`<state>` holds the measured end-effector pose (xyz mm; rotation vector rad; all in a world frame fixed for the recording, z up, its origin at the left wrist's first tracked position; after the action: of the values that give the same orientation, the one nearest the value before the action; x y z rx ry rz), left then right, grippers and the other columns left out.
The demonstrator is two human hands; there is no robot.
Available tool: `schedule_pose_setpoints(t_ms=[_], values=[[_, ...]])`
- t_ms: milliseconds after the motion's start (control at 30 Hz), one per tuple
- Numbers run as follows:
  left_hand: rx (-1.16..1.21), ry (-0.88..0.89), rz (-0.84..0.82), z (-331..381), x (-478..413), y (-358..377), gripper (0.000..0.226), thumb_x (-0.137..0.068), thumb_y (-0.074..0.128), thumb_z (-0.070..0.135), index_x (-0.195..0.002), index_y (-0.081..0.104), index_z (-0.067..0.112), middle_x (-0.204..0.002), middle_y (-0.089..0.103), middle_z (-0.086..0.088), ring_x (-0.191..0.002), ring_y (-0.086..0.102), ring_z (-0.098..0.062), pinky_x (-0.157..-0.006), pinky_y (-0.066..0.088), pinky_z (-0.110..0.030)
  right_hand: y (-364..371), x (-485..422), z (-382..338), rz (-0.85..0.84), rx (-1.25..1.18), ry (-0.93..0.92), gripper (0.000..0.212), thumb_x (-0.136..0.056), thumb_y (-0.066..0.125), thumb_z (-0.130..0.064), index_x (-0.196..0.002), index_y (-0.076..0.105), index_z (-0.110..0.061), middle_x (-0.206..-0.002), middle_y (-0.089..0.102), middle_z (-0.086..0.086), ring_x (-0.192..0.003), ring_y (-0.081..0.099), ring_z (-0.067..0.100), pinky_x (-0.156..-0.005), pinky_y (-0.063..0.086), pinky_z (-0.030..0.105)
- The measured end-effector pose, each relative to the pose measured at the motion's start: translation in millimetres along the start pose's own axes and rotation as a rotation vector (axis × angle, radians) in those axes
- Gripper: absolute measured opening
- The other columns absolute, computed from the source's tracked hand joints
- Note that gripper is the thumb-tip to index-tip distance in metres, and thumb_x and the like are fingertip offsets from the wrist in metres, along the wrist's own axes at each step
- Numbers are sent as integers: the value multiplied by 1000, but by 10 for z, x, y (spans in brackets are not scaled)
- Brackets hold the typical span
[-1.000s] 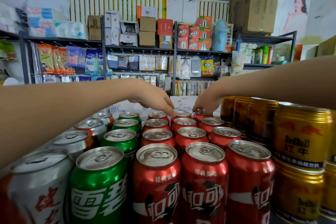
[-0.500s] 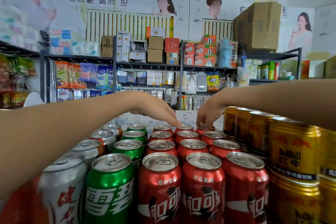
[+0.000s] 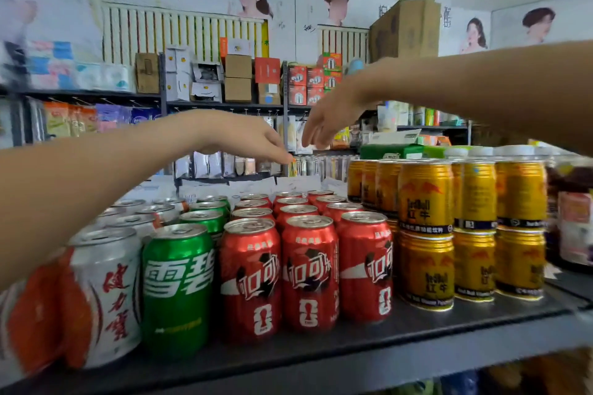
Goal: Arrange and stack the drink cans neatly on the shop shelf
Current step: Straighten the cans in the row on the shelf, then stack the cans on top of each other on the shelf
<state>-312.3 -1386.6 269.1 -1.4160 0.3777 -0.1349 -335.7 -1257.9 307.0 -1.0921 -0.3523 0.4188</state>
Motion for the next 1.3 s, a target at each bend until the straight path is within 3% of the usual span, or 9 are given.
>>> schedule_pose_setpoints(t_ms=[167, 267, 367, 533, 667, 767, 900, 967, 1300], values=[[-54, 89, 131, 477, 258, -49, 44, -90, 49, 53, -126, 58, 28, -131, 54, 10, -116, 50, -11, -101, 36, -29, -20, 646, -38, 185, -160, -4, 45, -99, 46, -29, -141, 43, -15, -141, 49, 1, -128, 45, 17, -102, 32, 30], [-50, 133, 243, 894, 488, -24, 42, -90, 50, 52, -124, 58, 29, -129, 55, 5, -111, 50, -13, -91, 36, -27, 102, 1067, -69, 354, -257, -64, 32, -97, 48, -30, -124, 60, -15, -111, 63, 0, -96, 55, 11, -84, 40, 27], [22, 150, 374, 1301, 733, 51, 36, -88, 55, 47, -117, 61, 27, -118, 58, 1, -104, 53, -17, -89, 44, -33, 346, 1488, -33, 572, -314, -53, 25, -96, 48, -31, -104, 63, -12, -82, 56, -2, -74, 48, 13, -66, 36, 29], [244, 91, 639, 1783, 910, 489, 36, -90, 55, 40, -124, 59, 27, -122, 60, 6, -107, 53, -9, -81, 39, -25, 946, 1993, 161, 869, -552, -45, 34, -94, 54, -24, -127, 59, -22, -118, 63, -6, -108, 57, 7, -92, 44, 22], [503, 69, 836, 2126, 922, 1014, 41, -91, 56, 31, -131, 49, 24, -126, 55, 5, -110, 54, -8, -91, 46, -28, 1585, 2269, 414, 1028, -814, -36, 39, -93, 57, -21, -132, 54, -23, -125, 58, -10, -114, 53, -2, -101, 42, 18], [509, 3, 910, 2336, 835, 1372, 48, -94, 52, 31, -139, 38, 21, -137, 44, 3, -122, 45, -10, -103, 39, -29, 2084, 2367, 691, 1135, -940, -10, 42, -93, 59, -18, -133, 51, -25, -127, 54, -12, -118, 50, 0, -104, 41, 26], [526, -152, 928, 2382, 650, 1712, 58, -94, 52, 29, -145, 28, 15, -145, 34, -3, -133, 34, -16, -111, 31, -37, 2574, 2311, 1073, 1148, -1092, 84, 52, -92, 60, -20, -140, 41, -24, -136, 49, -5, -125, 46, 7, -106, 40, 36], [528, -226, 914, 2368, 587, 1847, 61, -94, 53, 27, -145, 25, 12, -146, 30, -6, -135, 31, -18, -112, 27, -32, 2789, 2243, 1177, 1099, -1134, 160, 59, -90, 62, -21, -143, 36, -23, -139, 47, -2, -126, 45, 9, -106, 40, 38], [562, -402, 689, 2177, 311, 2098, 68, -91, 56, 29, -145, 20, 12, -135, 45, -8, -121, 46, -26, -95, 38, -32, 3189, 1796, 1148, 773, -1284, 258, 74, -85, 69, -29, -145, 29, -15, -140, 48, 2, -127, 46, 18, -92, 33, 22]])
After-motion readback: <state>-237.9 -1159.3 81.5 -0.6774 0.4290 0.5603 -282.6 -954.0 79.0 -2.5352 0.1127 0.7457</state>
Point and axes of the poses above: each hand's wrist, its own x-axis away from the middle knuckle, its own y-axis out of the palm, z = x × y, the point moved 4 cm from there along -x, towards the middle knuckle
